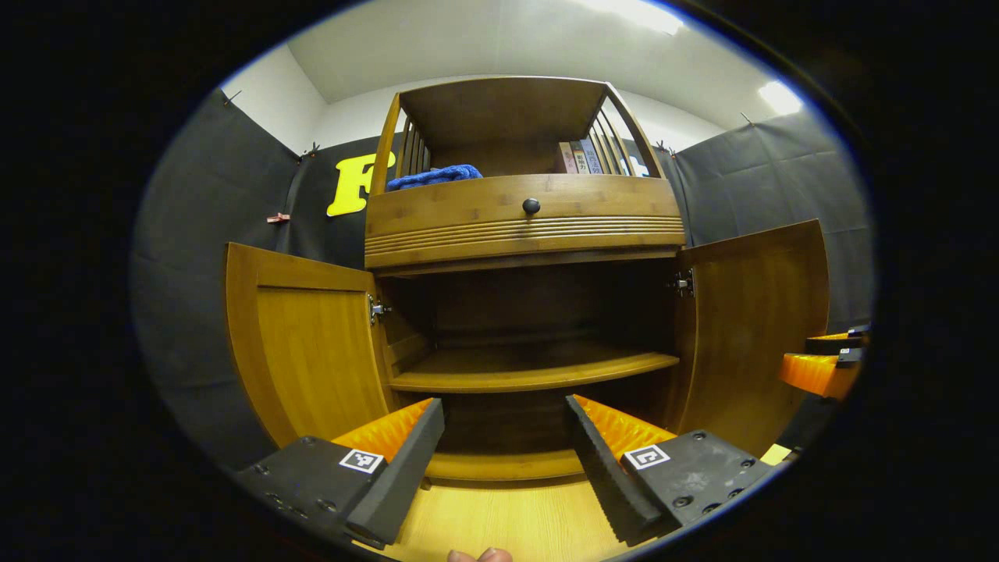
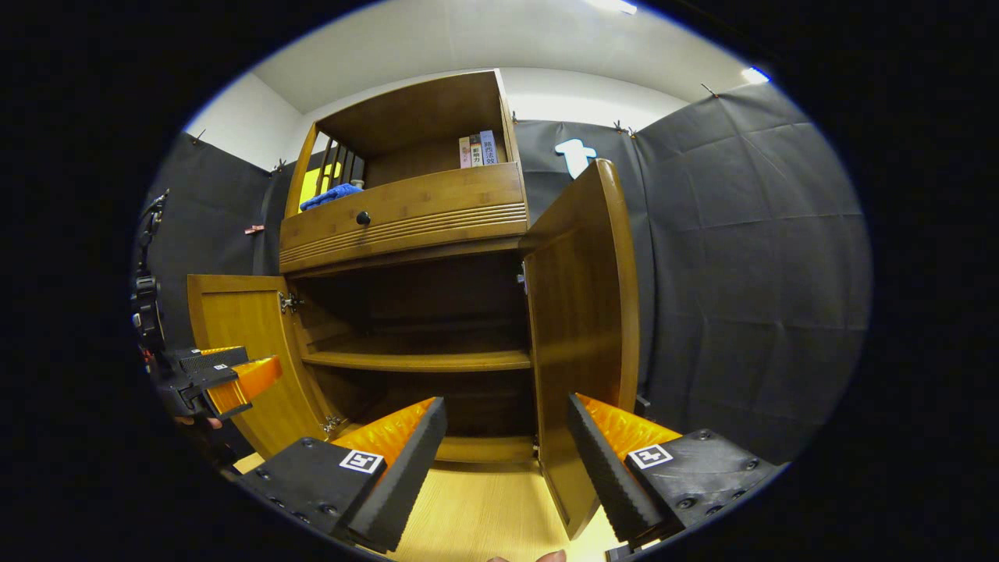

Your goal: Open the right door of the double-door shoe cabinet with the right hand, and open the left door with the left hand.

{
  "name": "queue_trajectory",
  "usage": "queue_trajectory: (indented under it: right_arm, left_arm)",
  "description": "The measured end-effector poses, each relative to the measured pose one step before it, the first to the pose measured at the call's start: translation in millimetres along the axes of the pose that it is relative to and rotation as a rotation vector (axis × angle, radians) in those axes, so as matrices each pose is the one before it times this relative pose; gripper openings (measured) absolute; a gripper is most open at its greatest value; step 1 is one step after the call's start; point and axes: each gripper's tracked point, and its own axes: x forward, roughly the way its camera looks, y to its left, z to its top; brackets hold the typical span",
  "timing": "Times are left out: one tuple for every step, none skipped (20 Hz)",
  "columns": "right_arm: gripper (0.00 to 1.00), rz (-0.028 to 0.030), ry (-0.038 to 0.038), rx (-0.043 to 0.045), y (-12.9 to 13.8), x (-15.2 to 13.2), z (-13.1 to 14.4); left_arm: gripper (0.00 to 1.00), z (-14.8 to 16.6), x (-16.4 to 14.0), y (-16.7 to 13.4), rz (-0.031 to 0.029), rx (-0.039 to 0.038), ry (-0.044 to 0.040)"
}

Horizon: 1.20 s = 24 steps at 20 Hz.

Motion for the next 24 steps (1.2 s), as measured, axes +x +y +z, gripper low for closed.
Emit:
queue_trajectory:
  right_arm:
    - [0.92,0.00065,-0.00114,-0.00046,-0.29,0.26,0.83]
    - [0.92,0.00123,-0.00031,-0.00118,0.16,0.21,-0.36]
    - [0.98,0.00174,-0.00072,-0.00198,0.40,0.46,0.80]
    - [0.98,0.00076,0.00011,-0.00006,0.51,-0.59,-0.59]
    - [0.98,0.00039,0.00006,0.00267,-0.27,0.25,0.82]
    - [0.98,0.00018,-0.00120,0.00282,0.01,0.35,0.51]
    - [0.98,-0.00006,-0.00067,0.00048,-0.09,-0.17,-0.39]
    - [0.98,-0.00157,-0.00105,-0.00113,-0.15,0.24,-0.13]
    - [0.98,-0.00094,0.00032,-0.00271,-0.12,-0.28,-0.05]
    - [0.97,-0.00097,-0.00020,-0.00155,-0.14,-0.36,-0.37]
    - [0.97,-0.00044,0.00081,-0.00085,-0.21,0.13,-0.47]
    - [0.98,0.00054,-0.00032,0.00029,0.24,0.50,0.83]
    - [0.98,-0.00067,-0.00062,0.00026,0.33,-0.13,0.67]
    - [0.98,0.00070,-0.00281,0.00012,0.25,-0.32,0.45]
    - [0.98,0.00082,-0.00181,-0.00054,0.44,-0.35,0.51]
    - [0.98,0.00325,-0.00066,0.00089,0.73,-0.23,0.59]
    - [0.98,0.00240,-0.00107,-0.00022,1.30,0.02,0.23]
    - [0.98,0.00145,-0.00053,-0.00259,0.21,-0.53,-0.06]
    - [0.98,0.00209,-0.00030,-0.00270,0.97,-0.16,-0.16]
    - [0.98,0.00124,-0.00059,-0.00266,0.48,-0.92,-0.19]
    - [0.98,0.00168,-0.00080,-0.00058,-0.02,0.45,0.67]
    - [0.98,0.00120,-0.00129,0.00009,0.87,-0.09,0.31]
    - [0.98,0.00107,0.00072,-0.00032,-0.02,-0.13,0.36]
    - [0.98,0.00076,-0.00058,0.00003,0.54,-0.65,-0.21]
  left_arm:
    - [0.92,-0.77,0.68,-0.23,-0.00041,0.00056,0.00174]
    - [0.92,-0.29,0.93,0.37,-0.00055,0.00123,0.00138]
    - [0.96,-0.50,0.77,-0.37,-0.00116,0.00097,0.00168]
    - [0.92,-0.29,0.89,-0.54,-0.00039,0.00148,0.00107]
    - [0.96,-0.23,-0.69,0.63,0.00122,0.00133,0.00063]
    - [0.96,0.71,0.76,0.27,0.00292,0.00345,-0.00173]
    - [0.96,-0.73,-0.30,-0.50,0.00022,0.00277,0.00015]
    - [0.96,0.43,0.50,-0.43,-0.00190,0.00129,0.00032]
    - [0.96,-0.89,0.08,-0.59,-0.00160,0.00001,0.00099]
    - [0.92,0.22,0.64,0.29,-0.00154,0.00017,0.00121]
    - [0.92,-0.30,0.22,0.27,0.00035,0.00016,-0.00005]
    - [0.96,0.48,0.05,-0.28,-0.00247,-0.00050,0.00016]
    - [0.96,0.11,0.87,0.09,0.00090,-0.00018,-0.00104]
    - [0.96,0.32,0.64,0.26,0.00041,-0.00078,0.00028]
    - [0.96,-0.37,-0.23,0.67,0.00009,-0.00187,-0.00056]
    - [0.96,0.17,0.30,0.19,0.00128,-0.00023,-0.00102]
    - [1.00,0.04,-0.41,0.07,0.00042,0.00021,-0.00044]
    - [0.96,0.43,-0.14,0.55,0.00115,0.00017,0.00033]
    - [0.96,-2.25,-1.48,0.83,-0.00085,-0.00001,0.00227]
    - [0.92,0.03,-0.16,-0.33,-0.00189,0.00072,0.00227]
    - [0.92,-0.85,0.01,-0.29,0.00168,0.00216,0.00107]
    - [0.96,0.34,0.15,0.11,0.00071,0.00148,0.00034]
    - [0.96,0.19,-0.88,-0.29,0.00032,-0.00021,-0.00108]
    - [1.00,0.93,-0.26,-0.20,-0.00110,-0.00085,-0.00017]
